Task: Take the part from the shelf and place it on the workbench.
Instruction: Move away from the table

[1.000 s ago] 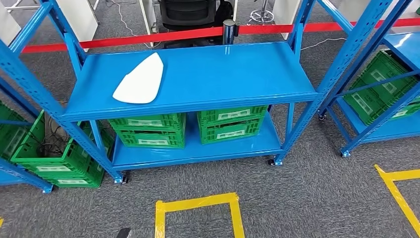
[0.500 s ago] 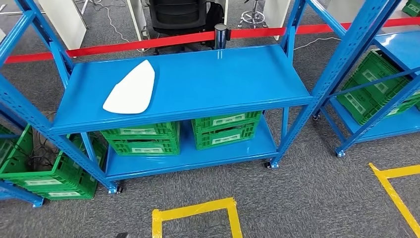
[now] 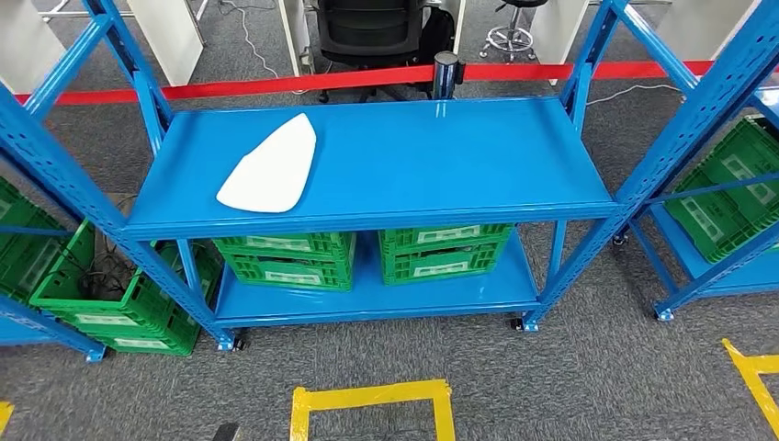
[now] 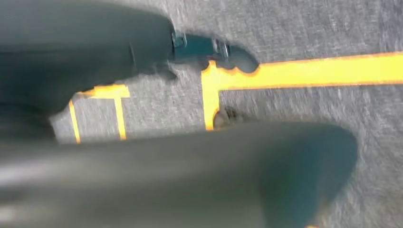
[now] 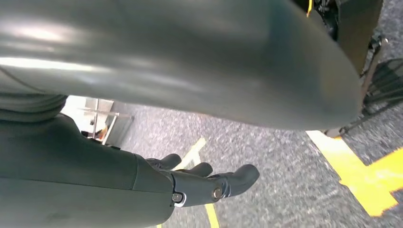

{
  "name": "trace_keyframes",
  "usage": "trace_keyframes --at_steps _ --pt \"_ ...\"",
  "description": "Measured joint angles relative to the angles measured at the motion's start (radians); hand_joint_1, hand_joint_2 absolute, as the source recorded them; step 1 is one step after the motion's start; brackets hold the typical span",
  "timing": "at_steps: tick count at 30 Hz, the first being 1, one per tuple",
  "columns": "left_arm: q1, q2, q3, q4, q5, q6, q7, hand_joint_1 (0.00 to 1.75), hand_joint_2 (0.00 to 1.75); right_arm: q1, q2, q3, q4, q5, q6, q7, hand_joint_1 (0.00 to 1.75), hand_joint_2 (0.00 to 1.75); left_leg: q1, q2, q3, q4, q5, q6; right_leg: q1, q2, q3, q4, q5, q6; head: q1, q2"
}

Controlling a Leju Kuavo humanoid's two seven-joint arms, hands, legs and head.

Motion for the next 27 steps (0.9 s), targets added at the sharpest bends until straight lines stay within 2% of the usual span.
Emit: trace_keyframes --at_steps 2,4,5,6,7,8,10,11,12,13,17,22,26,27 --pt "0.000 0.001 -0.003 0.000 0.001 0.001 0.000 0.00 0.00 0.000 0.001 0.002 0.000 -0.002 -0.001 0.000 0.00 0.00 0.000 0.021 -0.020 0.048 -0.028 -0.008 -0.002 -0.015 0.009 -0.013 0.003 -0.015 -0.010 0.000" --pt "-0.001 0.000 -0.006 0.000 0.003 0.001 0.001 0.00 0.00 0.001 0.001 0.004 0.000 -0.007 0.002 0.002 0.00 0.00 0.001 0.049 -0.084 0.168 -0.085 -0.012 -0.001 -0.028 0.014 -0.018 0.001 -0.025 -0.021 0.000" --pt "-0.001 0.000 -0.008 0.000 0.004 0.001 0.001 0.00 0.00 0.002 0.001 0.006 0.000 -0.010 0.004 0.004 0.00 0.00 0.002 0.054 -0.120 0.232 -0.108 -0.014 0.000 -0.032 0.014 -0.018 0.000 -0.027 -0.024 0.000" --pt "0.001 0.000 -0.009 0.000 0.005 0.001 0.001 0.00 0.00 0.002 0.001 0.007 0.000 -0.014 0.006 0.006 0.00 0.00 0.003 0.057 -0.146 0.273 -0.115 -0.015 0.002 -0.035 0.016 -0.017 -0.002 -0.028 -0.026 0.000" --pt "0.002 0.000 -0.010 0.001 0.006 0.001 0.002 0.00 0.00 0.001 0.001 0.008 0.000 -0.019 0.008 0.008 0.00 0.00 0.003 0.058 -0.155 0.279 -0.103 -0.014 0.003 -0.037 0.018 -0.017 -0.004 -0.028 -0.028 0.000" --pt "0.003 0.001 -0.010 0.001 0.007 0.000 0.002 0.00 0.00 0.001 0.001 0.008 0.000 -0.023 0.010 0.011 0.00 0.00 0.003 0.059 -0.143 0.245 -0.074 -0.013 0.003 -0.037 0.021 -0.017 -0.007 -0.026 -0.031 0.000" --pt "0.001 0.002 -0.012 0.001 0.008 0.000 0.003 0.00 0.00 0.001 0.003 0.009 0.000 -0.028 0.010 0.015 0.00 0.00 0.001 0.065 -0.080 0.109 -0.003 -0.004 0.004 -0.037 0.029 -0.016 -0.013 -0.021 -0.039 0.000" --pt "0.000 0.002 -0.013 0.001 0.008 -0.001 0.002 0.00 0.00 0.001 0.003 0.009 0.000 -0.030 0.009 0.017 0.00 0.00 -0.001 0.068 -0.052 0.051 0.019 0.000 0.006 -0.037 0.032 -0.014 -0.016 -0.016 -0.043 0.000" --pt "-0.001 0.002 -0.014 0.001 0.008 -0.001 0.002 0.00 0.00 0.001 0.004 0.009 0.000 -0.032 0.008 0.018 0.00 0.00 -0.004 0.070 -0.034 0.015 0.029 0.003 0.007 -0.037 0.034 -0.013 -0.019 -0.011 -0.044 0.000" --pt "-0.002 0.001 -0.014 0.001 0.008 -0.001 0.002 0.00 0.00 0.001 0.004 0.009 0.000 -0.034 0.007 0.020 0.00 0.00 -0.005 0.071 -0.025 0.001 0.030 0.003 0.009 -0.037 0.031 -0.010 -0.023 -0.009 -0.045 0.000" --pt "-0.001 0.001 -0.015 0.001 0.009 -0.001 0.001 0.00 0.00 0.002 0.004 0.009 0.000 -0.038 0.004 0.022 0.00 0.00 -0.007 0.068 -0.014 0.000 0.033 -0.001 0.009 -0.038 0.023 -0.008 -0.023 -0.017 -0.036 0.000" --pt "-0.001 0.000 -0.016 0.001 0.009 -0.004 0.001 0.00 0.00 0.001 0.004 0.010 0.000 -0.040 0.007 0.022 0.00 0.00 -0.010 0.068 -0.017 0.001 0.034 0.005 0.005 -0.038 0.037 -0.017 -0.018 -0.007 -0.025 0.000" --pt "-0.001 0.000 -0.024 0.001 0.008 -0.015 0.003 0.00 1.75 0.001 0.004 0.011 0.000 -0.055 0.023 0.023 0.00 0.00 -0.011 0.068 -0.017 0.001 0.033 0.008 0.005 -0.038 0.038 -0.020 -0.016 0.000 -0.020 0.000" --pt "-0.001 0.000 -0.027 0.001 0.007 -0.018 0.005 0.00 1.75 0.001 0.004 0.011 0.000 -0.058 0.026 0.022 0.00 0.00 -0.011 0.068 -0.017 0.001 0.033 0.009 0.004 -0.038 0.038 -0.020 -0.016 0.003 -0.020 0.000"
